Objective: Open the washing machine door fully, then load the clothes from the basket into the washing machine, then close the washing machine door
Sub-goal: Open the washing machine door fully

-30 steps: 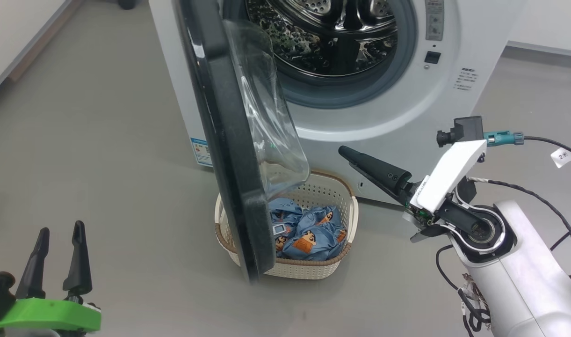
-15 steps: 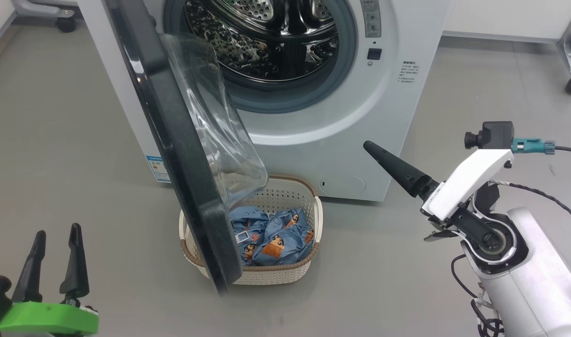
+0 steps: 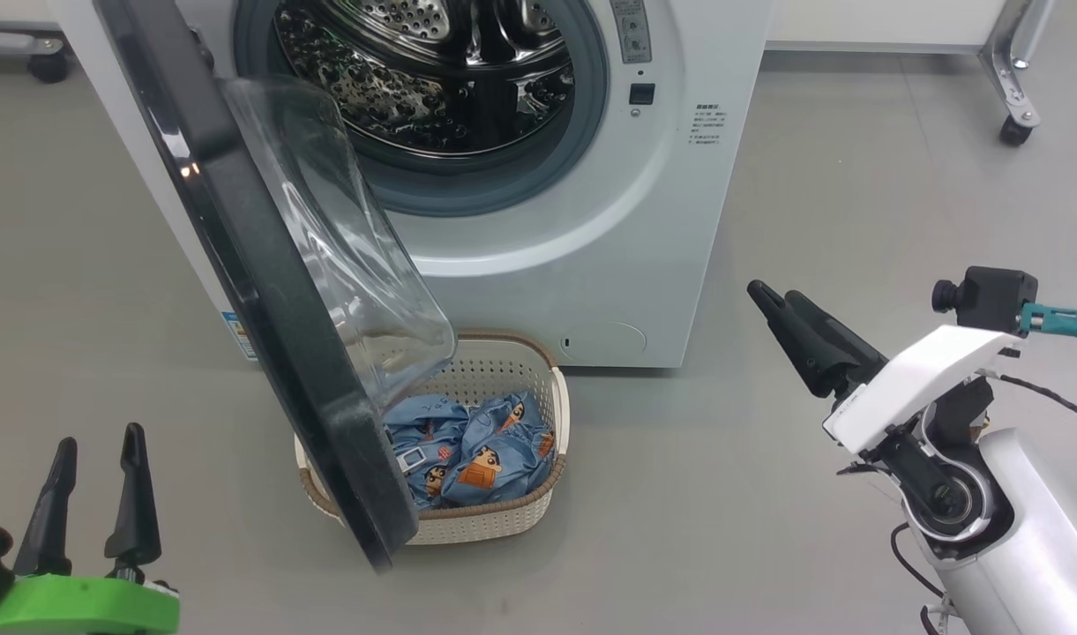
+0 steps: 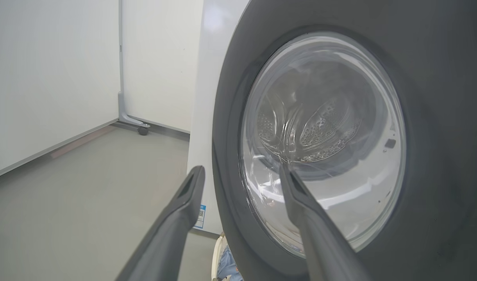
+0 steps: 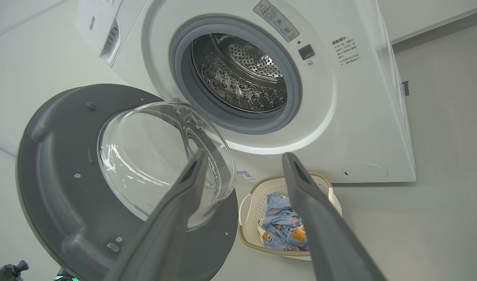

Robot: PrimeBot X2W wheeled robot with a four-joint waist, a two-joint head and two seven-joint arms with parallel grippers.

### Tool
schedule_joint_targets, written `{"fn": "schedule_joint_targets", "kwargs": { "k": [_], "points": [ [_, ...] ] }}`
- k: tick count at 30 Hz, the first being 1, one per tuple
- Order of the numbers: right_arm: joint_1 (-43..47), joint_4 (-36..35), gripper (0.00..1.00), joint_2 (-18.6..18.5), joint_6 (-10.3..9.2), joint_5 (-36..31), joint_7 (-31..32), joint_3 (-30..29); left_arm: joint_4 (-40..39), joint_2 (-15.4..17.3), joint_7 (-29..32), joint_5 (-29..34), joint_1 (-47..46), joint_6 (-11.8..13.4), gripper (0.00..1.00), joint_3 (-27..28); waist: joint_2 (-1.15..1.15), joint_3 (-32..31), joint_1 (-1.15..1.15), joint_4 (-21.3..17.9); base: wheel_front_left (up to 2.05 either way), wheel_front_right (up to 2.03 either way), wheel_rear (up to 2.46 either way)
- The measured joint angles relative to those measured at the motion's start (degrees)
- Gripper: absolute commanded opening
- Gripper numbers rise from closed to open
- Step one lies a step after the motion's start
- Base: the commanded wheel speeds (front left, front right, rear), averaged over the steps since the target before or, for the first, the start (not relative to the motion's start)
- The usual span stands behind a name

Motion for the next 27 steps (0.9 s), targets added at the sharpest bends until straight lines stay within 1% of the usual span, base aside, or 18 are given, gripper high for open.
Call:
{"fn": "schedule_joint_targets", "kwargs": {
  "k": [7,12,19,20,23,27],
  "points": [
    [2.66,1.49,1.00,-1.89,0.00,-5.76,-6.66,-0.27,-0.15,-0.29,0.00,0.22,0.73,0.00,1.00,-0.11,0.00,-0.19,0.00,-1.49,0.00,0.00,0.00],
    [4.33,3.13,1.00,-3.22,0.01,-11.35,-11.27,0.26,-0.21,-0.59,0.00,0.23,0.94,0.00,1.00,-0.20,0.00,-0.66,0.00,-2.08,0.00,0.00,0.00],
    [5.94,5.90,1.00,-4.55,-0.12,-18.38,-18.68,-0.56,-0.42,-1.12,0.01,0.67,1.66,0.00,1.00,-1.37,0.00,-1.14,0.00,-2.69,0.00,0.00,0.00],
    [6.10,6.27,1.00,-4.56,-0.56,-18.98,-19.53,-0.56,-0.42,-1.16,0.01,0.67,1.71,0.00,1.00,-1.42,0.00,-1.15,0.00,-2.72,0.00,0.00,0.00],
    [6.14,6.99,1.00,-4.79,-0.77,-20.53,-21.04,-0.52,-0.45,-1.18,0.00,0.69,1.71,0.00,1.00,-1.42,0.00,-1.17,0.00,-2.77,0.00,0.00,0.00],
    [6.76,8.44,1.00,-5.00,-1.67,-22.62,-23.02,0.12,-0.52,-1.19,0.00,0.74,1.71,0.00,1.00,-1.59,0.00,-1.19,0.00,-2.80,0.00,0.00,0.00]
  ]
}}
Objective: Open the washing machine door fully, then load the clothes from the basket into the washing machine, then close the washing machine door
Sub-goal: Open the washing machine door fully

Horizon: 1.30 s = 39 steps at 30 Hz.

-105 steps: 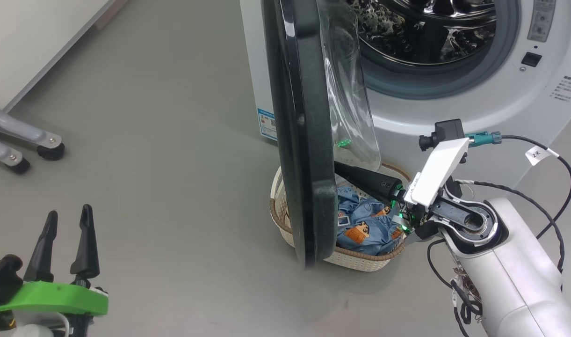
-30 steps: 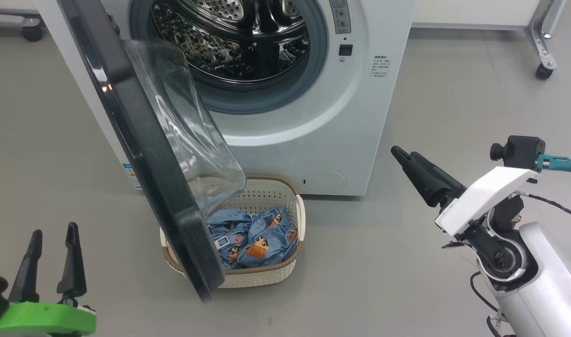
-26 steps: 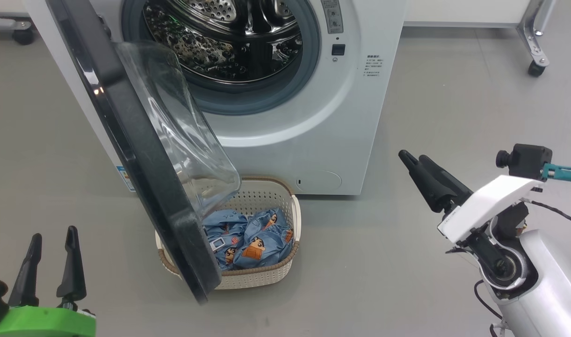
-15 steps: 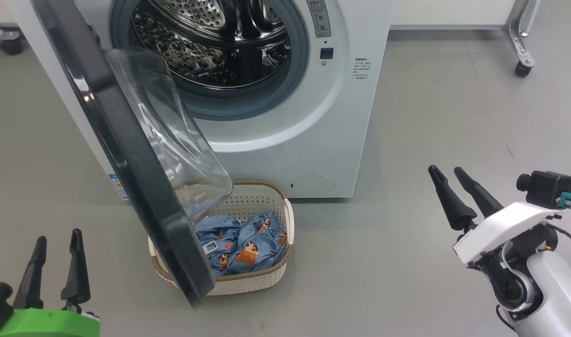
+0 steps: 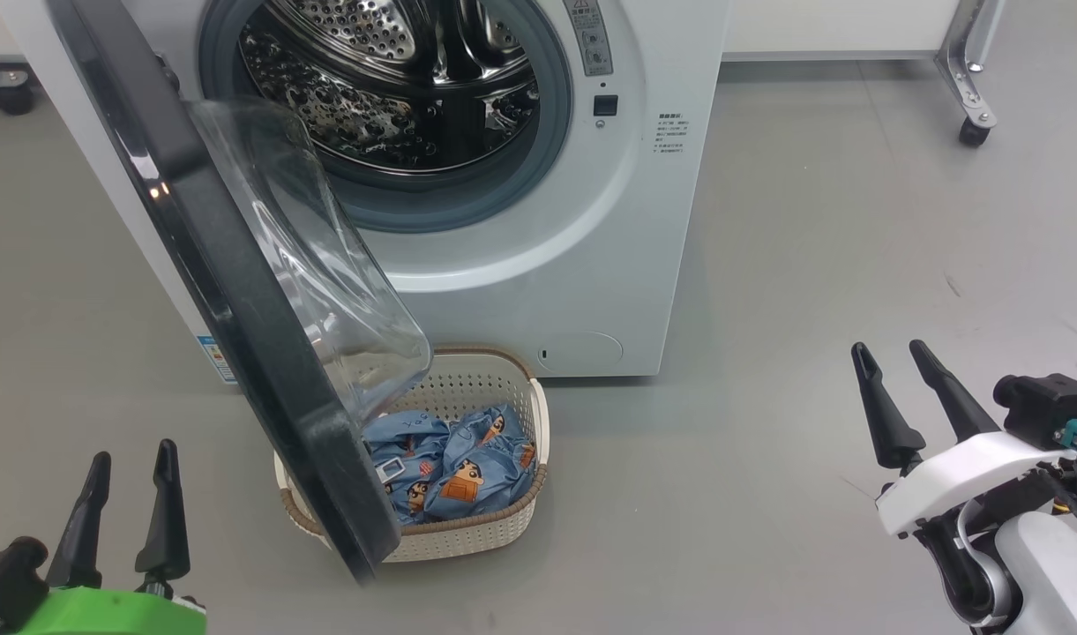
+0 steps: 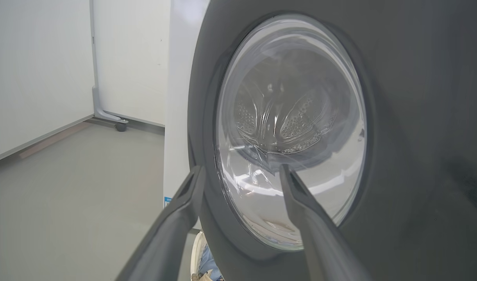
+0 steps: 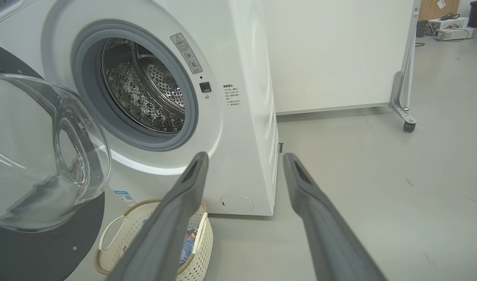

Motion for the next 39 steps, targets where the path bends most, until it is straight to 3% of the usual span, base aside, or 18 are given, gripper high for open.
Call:
{"fn": "schedule_joint_targets", "kwargs": {
  "k": [7,39],
  "points": [
    [0.54,2.11,1.00,0.30,-0.88,-1.52,-1.60,0.82,-0.02,-0.02,0.00,0.45,0.00,0.00,1.00,-0.15,0.00,-0.11,0.00,0.13,0.00,0.00,0.00],
    [0.50,6.19,1.00,2.99,-0.85,-3.82,-3.53,0.96,0.05,0.45,0.00,2.01,-0.03,0.00,1.00,-0.35,0.00,-0.32,0.00,-0.22,0.00,0.00,0.00]
  ]
}}
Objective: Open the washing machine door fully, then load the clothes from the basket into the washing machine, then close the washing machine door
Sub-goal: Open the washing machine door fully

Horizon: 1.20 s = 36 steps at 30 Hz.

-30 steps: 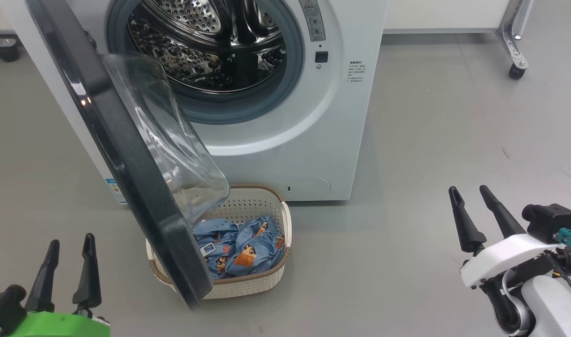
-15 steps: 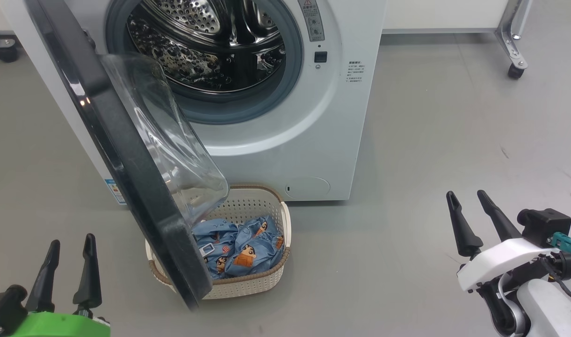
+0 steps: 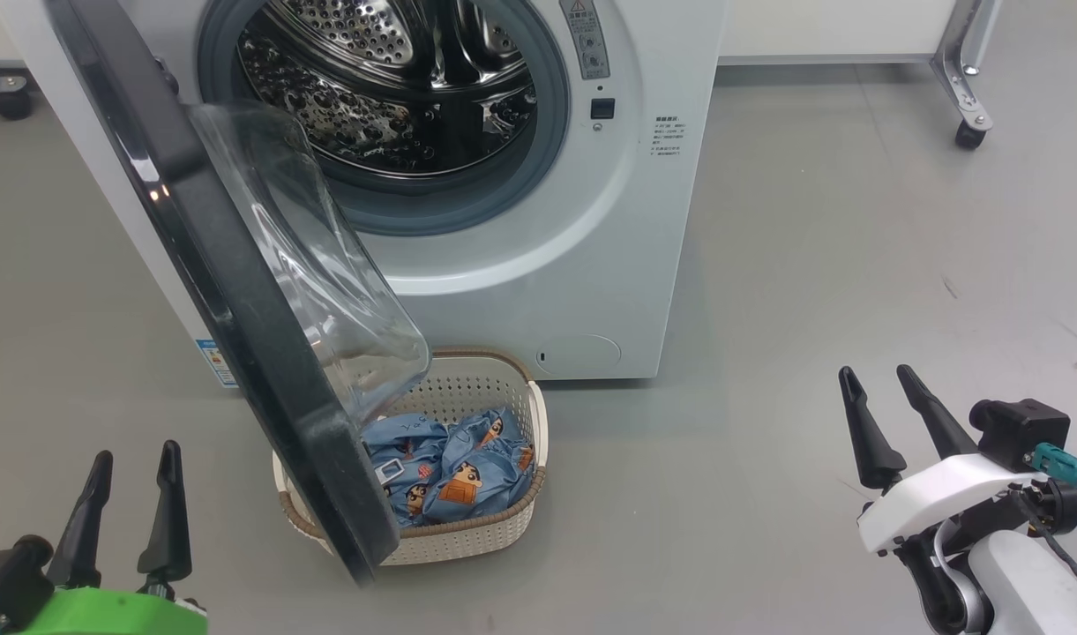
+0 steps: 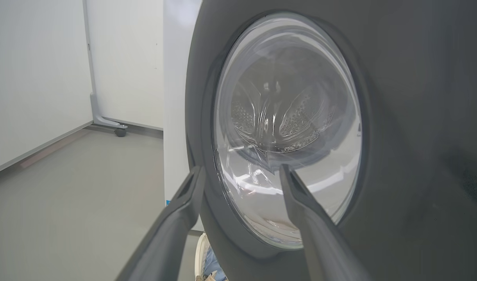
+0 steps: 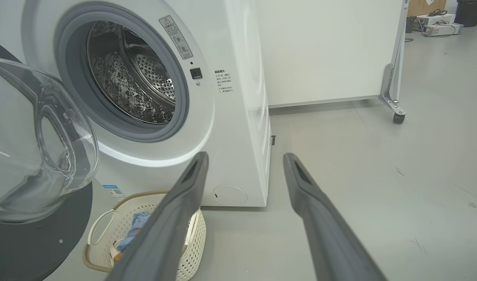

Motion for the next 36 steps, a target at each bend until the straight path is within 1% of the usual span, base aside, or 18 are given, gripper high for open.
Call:
{"fn": "schedule_joint_targets", "kwargs": {
  "k": [7,8,9,10,11,12,13,17,24,31,36],
  "points": [
    [-0.02,0.64,1.00,0.31,0.08,-0.10,-0.01,-0.10,0.00,0.01,0.00,0.00,-0.02,0.00,1.00,-0.14,0.00,0.01,0.00,-0.02,0.00,0.00,0.00],
    [-0.02,0.73,1.00,0.34,0.12,-0.11,-0.01,-0.13,0.00,0.01,0.00,0.00,-0.02,0.00,0.83,-0.15,0.00,0.00,0.00,-0.02,0.00,0.00,0.00],
    [-0.02,0.80,1.00,0.38,0.12,-0.11,-0.01,-0.18,0.00,0.01,0.00,0.00,-0.02,0.00,0.57,-0.18,0.00,0.00,0.00,-0.01,0.00,0.00,0.00],
    [-0.03,0.87,1.00,0.41,0.13,-0.13,-0.01,-0.21,0.00,0.01,0.00,0.00,-0.02,0.00,0.47,-0.20,0.00,-0.01,0.00,0.00,0.00,0.00,0.00],
    [-0.03,0.92,1.00,0.42,0.14,-0.14,-0.01,-0.26,0.00,0.02,0.00,0.00,-0.03,0.00,0.33,-0.24,0.00,-0.02,0.00,0.01,0.00,0.00,0.00],
    [-0.03,0.99,1.00,0.44,0.16,-0.15,-0.01,-0.32,0.00,0.02,0.00,0.00,-0.03,0.00,0.03,-0.30,0.00,-0.03,0.00,0.03,0.00,0.00,0.00],
    [-0.03,1.08,1.00,0.45,0.18,-0.16,-0.02,-0.37,0.00,0.02,0.00,0.00,-0.04,0.00,0.00,-0.35,0.00,-0.04,0.00,0.05,0.00,0.00,0.00],
    [-0.04,1.32,1.00,0.56,0.19,-0.22,-0.25,-0.55,-0.92,0.02,0.01,0.42,-0.26,0.00,0.00,0.00,0.00,-0.05,0.00,0.15,0.00,0.00,0.00],
    [-0.07,1.71,1.00,0.77,0.49,-0.67,-0.34,-0.96,-5.59,0.01,0.00,1.55,-2.17,0.00,0.00,0.78,0.00,-0.06,0.00,0.38,0.00,0.00,0.00],
    [-0.09,1.90,1.00,1.02,0.55,-0.71,-0.34,-1.24,-12.18,-0.27,-0.01,3.98,-3.85,0.00,0.00,1.98,0.00,-0.13,0.00,0.53,0.00,0.00,0.00],
    [-0.09,2.10,1.00,1.25,0.79,-0.71,-0.34,-1.64,-18.17,-0.43,-0.30,5.59,-4.90,0.00,0.00,0.60,0.00,-0.23,0.00,0.63,0.00,0.00,0.00]
  ]
}}
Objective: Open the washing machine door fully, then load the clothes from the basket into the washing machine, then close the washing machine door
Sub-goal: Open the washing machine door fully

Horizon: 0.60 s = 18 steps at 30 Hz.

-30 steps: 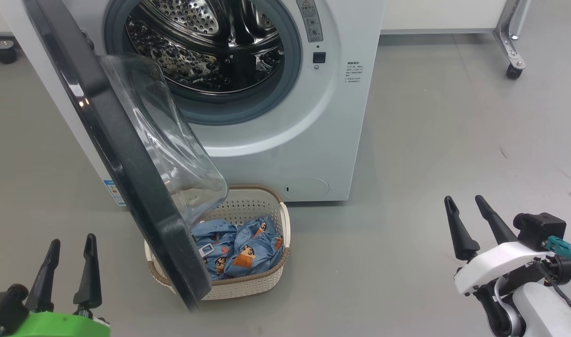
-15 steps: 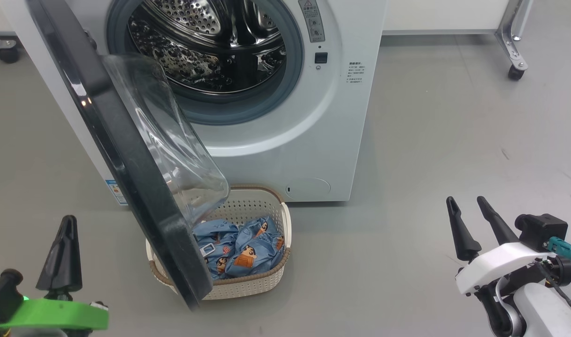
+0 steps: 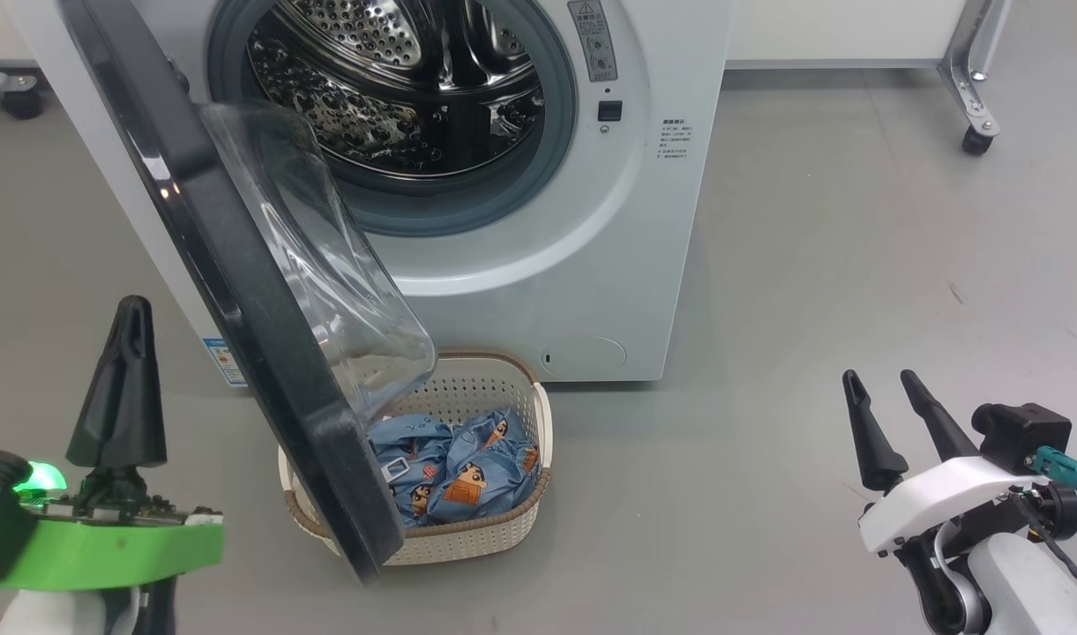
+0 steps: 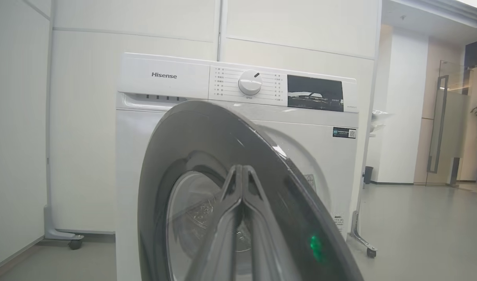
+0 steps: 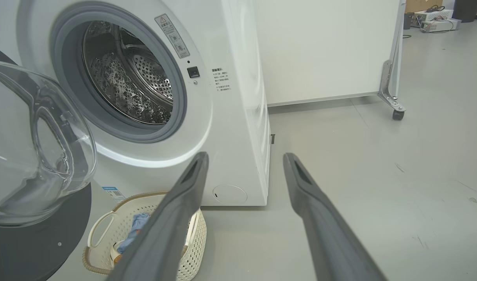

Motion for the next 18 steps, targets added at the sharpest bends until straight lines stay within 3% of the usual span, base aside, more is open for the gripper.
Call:
{"fn": "schedule_joint_targets", "kwargs": {
  "k": [8,18],
  "points": [
    [0.00,0.01,1.00,0.40,0.20,-0.03,0.00,-0.44,-7.13,-0.16,-0.02,1.48,-0.13,0.00,0.00,-2.67,0.00,-0.05,0.00,0.11,0.00,0.00,0.00],
    [-0.01,-0.01,1.00,1.00,0.25,-0.66,-0.01,-0.52,-10.63,-0.10,0.43,0.74,0.09,0.00,0.00,-13.77,0.00,0.06,0.00,-0.15,0.00,0.00,0.00]
  ]
}}
